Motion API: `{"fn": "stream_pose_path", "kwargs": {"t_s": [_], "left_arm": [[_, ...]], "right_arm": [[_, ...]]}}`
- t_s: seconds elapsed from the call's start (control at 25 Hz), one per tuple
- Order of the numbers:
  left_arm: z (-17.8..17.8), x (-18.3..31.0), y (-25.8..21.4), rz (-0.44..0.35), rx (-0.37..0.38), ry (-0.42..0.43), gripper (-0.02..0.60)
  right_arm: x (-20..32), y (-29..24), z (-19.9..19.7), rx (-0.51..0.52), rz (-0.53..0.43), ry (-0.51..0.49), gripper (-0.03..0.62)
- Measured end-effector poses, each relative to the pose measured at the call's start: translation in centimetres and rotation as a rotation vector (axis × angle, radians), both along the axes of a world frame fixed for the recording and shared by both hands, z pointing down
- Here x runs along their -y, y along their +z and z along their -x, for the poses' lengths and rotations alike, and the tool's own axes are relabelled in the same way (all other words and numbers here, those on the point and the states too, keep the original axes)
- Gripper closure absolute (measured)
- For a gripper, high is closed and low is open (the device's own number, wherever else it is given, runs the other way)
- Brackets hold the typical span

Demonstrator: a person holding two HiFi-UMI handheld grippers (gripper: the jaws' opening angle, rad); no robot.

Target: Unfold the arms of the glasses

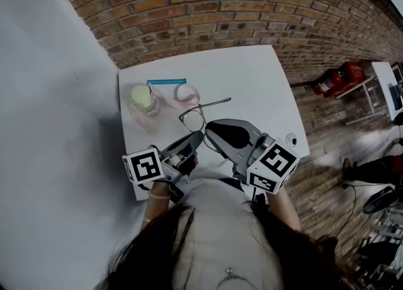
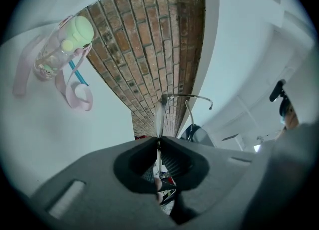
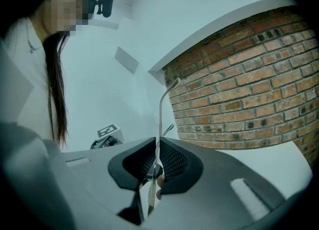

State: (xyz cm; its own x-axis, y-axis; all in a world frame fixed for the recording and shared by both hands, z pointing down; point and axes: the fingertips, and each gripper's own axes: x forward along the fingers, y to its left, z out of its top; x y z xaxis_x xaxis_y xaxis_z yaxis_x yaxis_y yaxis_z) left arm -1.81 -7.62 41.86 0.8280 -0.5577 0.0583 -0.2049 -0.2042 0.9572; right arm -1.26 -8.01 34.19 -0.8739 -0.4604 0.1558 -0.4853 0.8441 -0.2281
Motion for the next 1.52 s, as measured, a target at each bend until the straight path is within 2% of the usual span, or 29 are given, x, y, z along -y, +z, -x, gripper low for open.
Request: {"fn": "stream_pose_path", "kwargs": {"t_s": [0.44,1.52], "left_arm": [[0.0,0.4,-0.9,0.035,-0.106,-0.026,0.56],[0.4,0.9,-1.2,0.05,-0.16,-0.066,0.555]], "right_arm": [[0.1,-0.8,-0.5,0.024,-0.011,0.005,0.563],[0.6,-1.7,-2.7,0.09,-0.012,0.049,0.562]]}}
